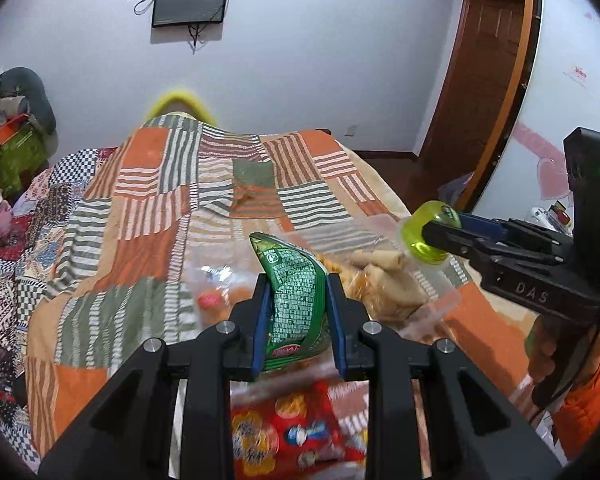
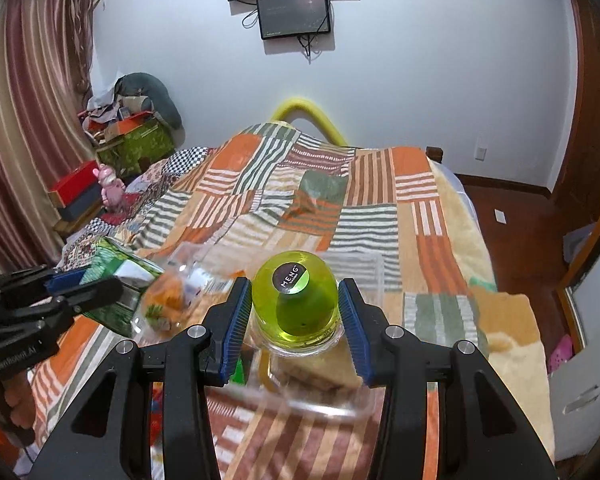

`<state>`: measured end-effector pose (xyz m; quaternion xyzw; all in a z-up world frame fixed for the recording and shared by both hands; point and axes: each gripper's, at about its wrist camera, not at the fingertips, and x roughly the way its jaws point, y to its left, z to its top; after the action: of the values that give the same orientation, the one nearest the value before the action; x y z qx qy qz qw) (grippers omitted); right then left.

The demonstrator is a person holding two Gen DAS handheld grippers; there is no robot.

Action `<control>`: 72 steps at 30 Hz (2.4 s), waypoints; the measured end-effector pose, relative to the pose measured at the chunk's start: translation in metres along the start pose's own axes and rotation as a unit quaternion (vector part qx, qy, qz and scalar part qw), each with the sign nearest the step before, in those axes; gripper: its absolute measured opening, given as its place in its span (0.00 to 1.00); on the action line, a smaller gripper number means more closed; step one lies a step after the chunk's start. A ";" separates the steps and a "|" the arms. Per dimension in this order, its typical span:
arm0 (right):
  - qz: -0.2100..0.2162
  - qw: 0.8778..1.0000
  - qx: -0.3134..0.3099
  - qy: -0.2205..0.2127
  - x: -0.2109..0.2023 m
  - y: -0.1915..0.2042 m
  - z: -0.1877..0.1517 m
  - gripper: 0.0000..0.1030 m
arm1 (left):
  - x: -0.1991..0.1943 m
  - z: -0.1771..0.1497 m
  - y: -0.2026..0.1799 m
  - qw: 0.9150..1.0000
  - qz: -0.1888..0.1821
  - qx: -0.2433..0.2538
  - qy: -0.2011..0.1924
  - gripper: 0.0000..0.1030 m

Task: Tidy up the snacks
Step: 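Lower the green chip bag and jelly cup into the clear box with both grippers, then grasp the red puff bag with the left gripper while the right grasps the white-yellow snack bag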

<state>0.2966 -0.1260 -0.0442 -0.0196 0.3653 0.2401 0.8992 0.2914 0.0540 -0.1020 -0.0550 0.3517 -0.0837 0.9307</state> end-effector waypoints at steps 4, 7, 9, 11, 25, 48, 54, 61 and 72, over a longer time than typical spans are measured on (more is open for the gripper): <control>-0.002 1.000 0.002 0.008 0.017 -0.003 0.006 0.40 | 0.019 0.007 -0.002 1.000 0.002 0.000 0.007 0.25; -0.003 1.000 0.004 0.021 0.032 -0.006 0.008 0.40 | 0.035 0.009 -0.001 1.000 0.006 -0.002 0.016 0.25; -0.002 1.000 0.005 0.030 0.041 -0.007 0.008 0.41 | 0.046 0.010 0.001 1.000 0.007 -0.006 0.024 0.25; -0.003 0.999 0.005 0.037 0.050 -0.007 0.008 0.40 | 0.055 0.011 0.003 0.999 0.004 -0.010 0.032 0.25; 0.016 0.998 -0.009 0.063 0.050 -0.005 0.002 0.22 | 0.061 0.010 0.007 0.999 0.017 -0.019 0.038 0.51; 0.039 0.997 -0.028 0.053 -0.017 0.027 -0.053 0.63 | -0.005 -0.069 0.013 0.995 0.037 -0.008 0.087 0.85; 0.038 0.996 -0.016 0.076 -0.011 0.027 -0.070 0.63 | 0.013 -0.103 0.016 0.989 0.004 -0.050 0.140 0.85; 0.036 0.995 -0.003 0.098 -0.008 0.022 -0.085 0.64 | 0.034 -0.122 0.005 0.984 0.015 -0.045 0.172 0.88; 0.054 0.990 0.002 0.127 -0.007 0.032 -0.107 0.64 | 0.026 -0.123 0.019 0.989 0.045 -0.042 0.136 0.46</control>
<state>0.2092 -0.1233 -0.1136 -0.0285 0.4774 0.2833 0.8312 0.2309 0.0622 -0.2137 -0.0662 0.4801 -0.0335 0.8741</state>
